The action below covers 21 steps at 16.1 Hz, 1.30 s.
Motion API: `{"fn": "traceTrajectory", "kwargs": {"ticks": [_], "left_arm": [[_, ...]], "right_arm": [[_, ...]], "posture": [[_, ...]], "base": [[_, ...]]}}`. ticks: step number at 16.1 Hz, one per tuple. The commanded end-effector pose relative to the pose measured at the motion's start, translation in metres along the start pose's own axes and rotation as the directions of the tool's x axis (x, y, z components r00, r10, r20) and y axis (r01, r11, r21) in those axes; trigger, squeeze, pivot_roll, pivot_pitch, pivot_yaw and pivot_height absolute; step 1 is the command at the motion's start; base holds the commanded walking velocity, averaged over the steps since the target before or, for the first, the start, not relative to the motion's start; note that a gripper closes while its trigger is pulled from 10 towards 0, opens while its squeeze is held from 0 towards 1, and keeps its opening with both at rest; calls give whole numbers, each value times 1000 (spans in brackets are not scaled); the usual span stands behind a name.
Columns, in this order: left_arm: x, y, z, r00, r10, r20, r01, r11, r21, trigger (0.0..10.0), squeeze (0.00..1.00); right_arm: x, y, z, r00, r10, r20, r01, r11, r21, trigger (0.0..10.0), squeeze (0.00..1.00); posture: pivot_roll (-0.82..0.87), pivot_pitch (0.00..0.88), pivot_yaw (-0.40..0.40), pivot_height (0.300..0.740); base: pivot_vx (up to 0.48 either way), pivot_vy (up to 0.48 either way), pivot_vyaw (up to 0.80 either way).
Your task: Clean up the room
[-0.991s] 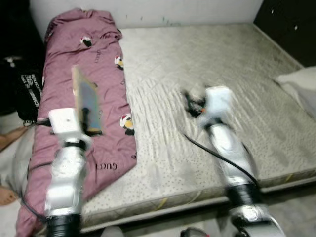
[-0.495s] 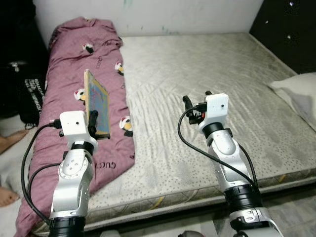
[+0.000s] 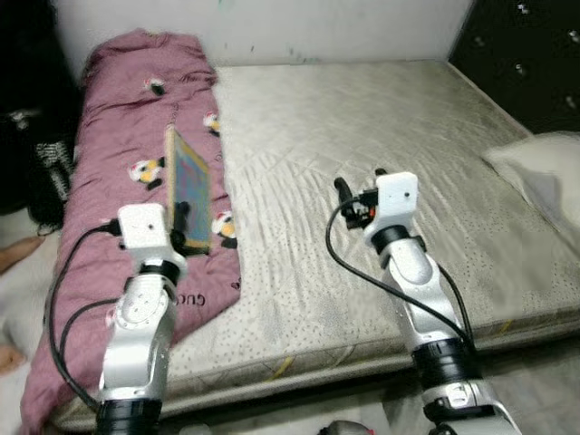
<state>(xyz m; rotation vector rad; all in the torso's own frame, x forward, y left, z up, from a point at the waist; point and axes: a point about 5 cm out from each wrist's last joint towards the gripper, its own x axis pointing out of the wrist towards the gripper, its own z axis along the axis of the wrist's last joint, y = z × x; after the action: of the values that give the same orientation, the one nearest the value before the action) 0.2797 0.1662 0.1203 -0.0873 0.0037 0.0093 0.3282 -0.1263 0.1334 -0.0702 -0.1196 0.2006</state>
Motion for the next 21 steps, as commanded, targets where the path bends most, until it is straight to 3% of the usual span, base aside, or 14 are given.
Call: {"fn": "traceTrajectory", "kwargs": {"ticks": [1,3,21], "left_arm": [[0,4,13,998,5,64,-6,1000,11,10000,0],[0,4,13,998,6,66,-7,1000,10,10000,0],[-1,3,11,998,5,65,-5,1000,-2,10000,0]], "right_arm": [[2,1,2,1000,3,8,-3,1000,-2,10000,0],[2,1,2,1000,4,8,-4,1000,0,10000,0],[2,-1,0,1000,-8,-6,9,1000,3,10000,0]], "posture": [[-8,0,-30,740],[-7,0,-31,740],[-11,0,-35,740]], "base": [[0,-379,738],[0,-377,644],[0,-358,0]]}}
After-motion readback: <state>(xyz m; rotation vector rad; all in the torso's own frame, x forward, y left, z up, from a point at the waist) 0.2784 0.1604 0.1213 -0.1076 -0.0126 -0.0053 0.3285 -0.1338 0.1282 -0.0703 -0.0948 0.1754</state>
